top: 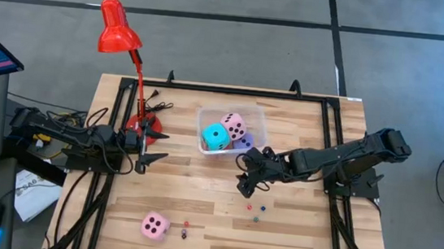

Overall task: Pick & Place Dice
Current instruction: Put the small blue die into the transparent bin

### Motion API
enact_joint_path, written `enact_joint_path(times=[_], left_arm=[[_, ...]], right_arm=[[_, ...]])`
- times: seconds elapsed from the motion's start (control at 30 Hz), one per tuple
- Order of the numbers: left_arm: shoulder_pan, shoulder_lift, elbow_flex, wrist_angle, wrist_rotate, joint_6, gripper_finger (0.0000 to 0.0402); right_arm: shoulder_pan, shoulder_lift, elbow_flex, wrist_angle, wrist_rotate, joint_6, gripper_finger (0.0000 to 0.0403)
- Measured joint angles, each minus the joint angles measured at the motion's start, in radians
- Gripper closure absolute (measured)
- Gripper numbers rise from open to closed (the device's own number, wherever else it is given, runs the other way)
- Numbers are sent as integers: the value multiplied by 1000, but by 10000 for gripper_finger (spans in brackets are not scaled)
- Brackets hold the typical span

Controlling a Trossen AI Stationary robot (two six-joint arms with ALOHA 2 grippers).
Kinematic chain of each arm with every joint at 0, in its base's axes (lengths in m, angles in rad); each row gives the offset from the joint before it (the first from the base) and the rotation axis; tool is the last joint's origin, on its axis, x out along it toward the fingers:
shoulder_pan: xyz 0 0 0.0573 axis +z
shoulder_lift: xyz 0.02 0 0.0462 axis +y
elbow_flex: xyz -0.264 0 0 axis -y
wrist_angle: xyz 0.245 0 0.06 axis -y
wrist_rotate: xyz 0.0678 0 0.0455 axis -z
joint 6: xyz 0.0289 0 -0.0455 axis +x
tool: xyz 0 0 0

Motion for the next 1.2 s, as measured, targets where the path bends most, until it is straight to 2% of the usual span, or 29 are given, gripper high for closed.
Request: enact_joint_path(times=[0.47, 0.73, 1.07, 1.2], left_arm=[[0, 0, 0, 39, -4, 0, 128], [0, 0, 0, 38, -3, 0, 128], [0, 0, 0, 36, -3, 0, 128], [0, 0, 0, 36, -2, 0, 128]], right_arm=[[-8, 1, 0, 24, 0, 80, 148], [-48, 1, 0, 200, 3, 155, 148], [6, 1, 0, 247, 0, 17, 148], [27, 1, 0, 271, 1, 133, 148]])
